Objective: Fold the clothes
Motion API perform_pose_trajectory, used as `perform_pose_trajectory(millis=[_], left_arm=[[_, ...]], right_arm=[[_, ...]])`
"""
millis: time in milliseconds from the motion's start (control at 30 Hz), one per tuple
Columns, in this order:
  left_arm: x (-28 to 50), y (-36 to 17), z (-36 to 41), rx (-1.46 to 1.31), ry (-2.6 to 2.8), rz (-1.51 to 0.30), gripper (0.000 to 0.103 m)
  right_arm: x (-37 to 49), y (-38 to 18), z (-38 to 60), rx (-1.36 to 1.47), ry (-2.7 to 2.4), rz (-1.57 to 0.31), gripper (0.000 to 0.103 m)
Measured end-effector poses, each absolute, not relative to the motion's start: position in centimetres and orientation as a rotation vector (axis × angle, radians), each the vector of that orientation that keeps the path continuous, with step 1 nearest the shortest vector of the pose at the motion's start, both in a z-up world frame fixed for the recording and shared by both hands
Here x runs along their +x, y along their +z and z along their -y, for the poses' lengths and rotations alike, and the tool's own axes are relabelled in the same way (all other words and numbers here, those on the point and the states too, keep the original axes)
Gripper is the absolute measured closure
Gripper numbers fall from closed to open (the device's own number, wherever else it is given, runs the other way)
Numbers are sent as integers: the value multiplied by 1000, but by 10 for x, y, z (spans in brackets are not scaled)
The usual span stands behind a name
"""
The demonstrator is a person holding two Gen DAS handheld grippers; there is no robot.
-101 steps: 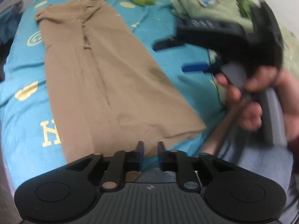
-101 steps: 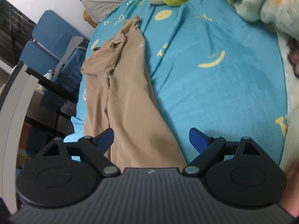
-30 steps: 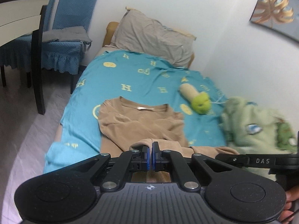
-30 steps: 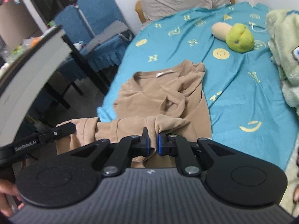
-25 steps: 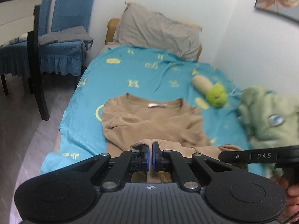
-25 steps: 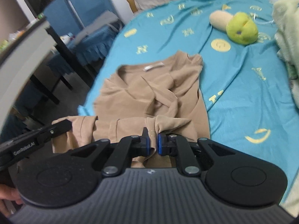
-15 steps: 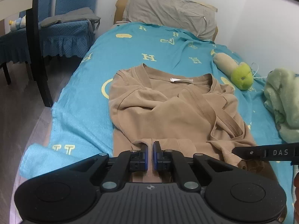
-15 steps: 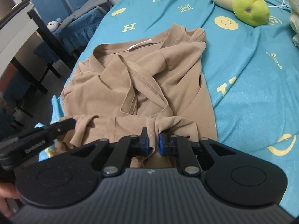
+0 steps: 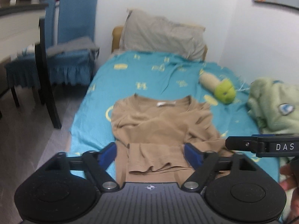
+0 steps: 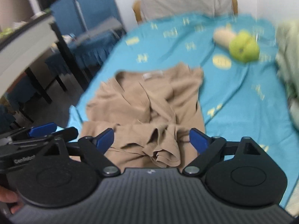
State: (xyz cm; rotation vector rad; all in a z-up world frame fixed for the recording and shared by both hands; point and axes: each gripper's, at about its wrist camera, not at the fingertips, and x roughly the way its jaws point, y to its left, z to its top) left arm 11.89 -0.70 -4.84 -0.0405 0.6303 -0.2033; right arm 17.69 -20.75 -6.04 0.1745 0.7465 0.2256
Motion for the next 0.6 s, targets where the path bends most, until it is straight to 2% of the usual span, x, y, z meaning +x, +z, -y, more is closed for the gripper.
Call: perform_pose_trajectory(millis=[67,100,267,600], left_arm=[[98,-33,9,-14,-208,-583,2],[88,-27,9,-7,-205,-560,0],[45,-21,9,-11,-202,-491,0],[41,-57,10,-22,-163,-586,0]], right_arm=[[157,-47,210,183,236,-693,14],[148,-41,211,197,239,-667,14],[111,-25,211,183,222,-590,14],[91,-32,211,181,167,-560,14]])
